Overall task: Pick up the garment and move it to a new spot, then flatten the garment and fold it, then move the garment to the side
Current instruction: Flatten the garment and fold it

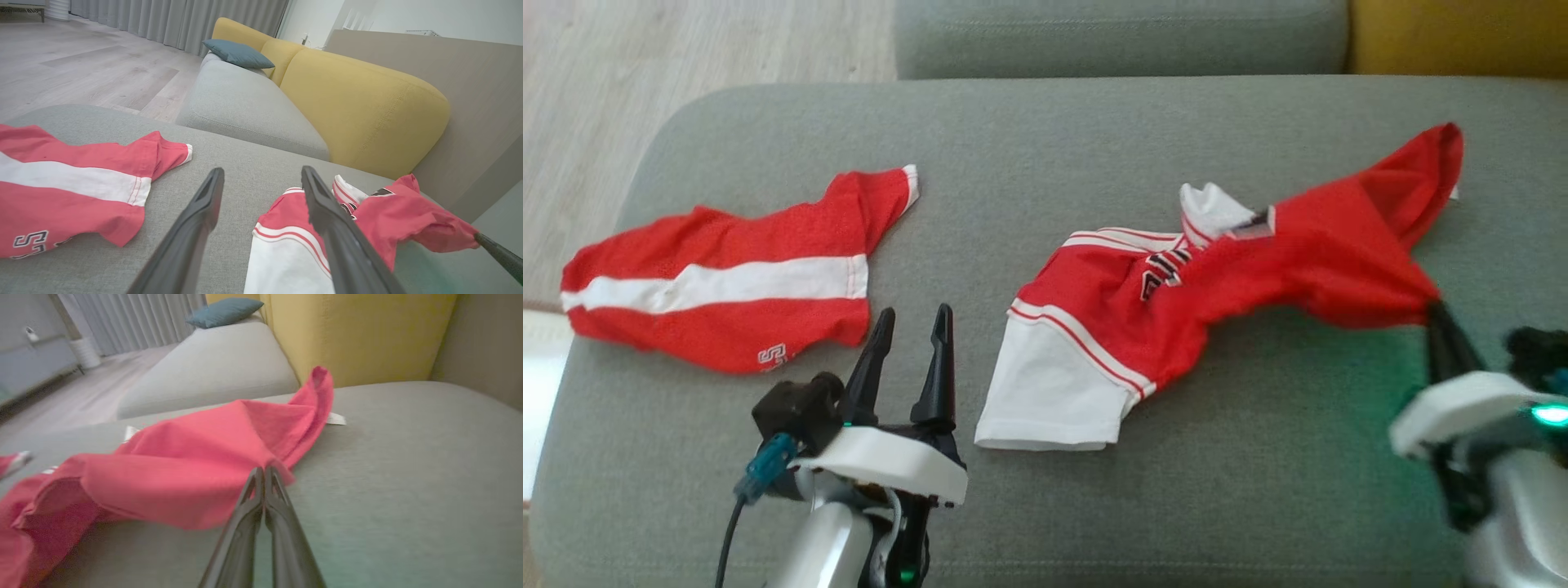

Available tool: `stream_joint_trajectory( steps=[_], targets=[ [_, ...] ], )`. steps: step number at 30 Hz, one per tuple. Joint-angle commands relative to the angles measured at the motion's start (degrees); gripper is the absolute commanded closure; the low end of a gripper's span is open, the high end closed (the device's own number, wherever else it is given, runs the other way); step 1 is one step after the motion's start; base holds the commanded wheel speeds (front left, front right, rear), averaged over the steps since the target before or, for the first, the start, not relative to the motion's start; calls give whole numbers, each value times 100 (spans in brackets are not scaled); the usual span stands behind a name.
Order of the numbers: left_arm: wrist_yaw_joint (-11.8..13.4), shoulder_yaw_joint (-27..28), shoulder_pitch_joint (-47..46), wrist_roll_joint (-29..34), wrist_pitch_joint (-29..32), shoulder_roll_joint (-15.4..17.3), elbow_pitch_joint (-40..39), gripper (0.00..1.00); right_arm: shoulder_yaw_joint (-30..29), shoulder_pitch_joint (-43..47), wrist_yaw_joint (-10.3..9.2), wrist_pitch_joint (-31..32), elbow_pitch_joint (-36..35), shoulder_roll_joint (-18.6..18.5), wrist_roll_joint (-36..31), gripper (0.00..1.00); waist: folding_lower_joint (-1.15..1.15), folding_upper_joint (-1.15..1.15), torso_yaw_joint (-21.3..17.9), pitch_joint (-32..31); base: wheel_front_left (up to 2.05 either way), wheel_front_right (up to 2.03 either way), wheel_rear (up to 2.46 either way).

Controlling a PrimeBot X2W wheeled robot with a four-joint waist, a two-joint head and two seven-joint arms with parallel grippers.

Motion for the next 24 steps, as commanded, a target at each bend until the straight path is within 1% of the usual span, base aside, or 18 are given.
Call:
stream_joint_trajectory(
  steps=[1,5,9,11,12,16,17,18,21,24],
  targets=[
    [38,215,-143,-42,-45,15,-209,0,-25,77,43,204,-443,-234,-238,100,0,0,-87,-81,0,0,0],
    [57,220,-102,-90,-45,15,-253,0,-388,501,43,949,-1223,-569,-608,100,0,0,-183,-133,0,0,0],
    [65,181,-106,-120,-45,15,-280,0,-632,854,43,1480,-1937,-792,-889,100,0,0,-229,-122,0,0,0],
    [71,171,-114,-123,-45,15,-286,0,-733,1006,43,1704,-2323,-812,-1162,100,0,0,-264,-105,0,0,0],
    [69,170,-118,-119,-45,15,-282,0,-724,1037,43,1741,-2410,-796,-1248,100,0,0,-273,-100,0,0,0],
    [57,174,-127,-107,-45,15,-267,0,-608,1078,43,1792,-2516,-676,-1490,100,0,0,-299,-95,0,0,0],
    [53,175,-130,-104,-45,15,-262,0,-560,1067,43,1758,-2511,-618,-1555,16,0,0,-306,-95,0,0,0],
    [48,170,-133,-100,-45,15,-255,0,-545,1049,43,1728,-2466,-539,-1592,0,0,0,-309,-99,0,0,0],
    [39,132,-134,-100,-45,15,-229,0,-558,1024,43,1576,-2324,-380,-1759,0,0,0,-288,-136,0,0,0],
    [31,145,-123,-81,-45,15,-214,0,-763,972,43,1259,-2337,-91,-1719,0,0,0,-285,-177,0,0,0]
  ],
)
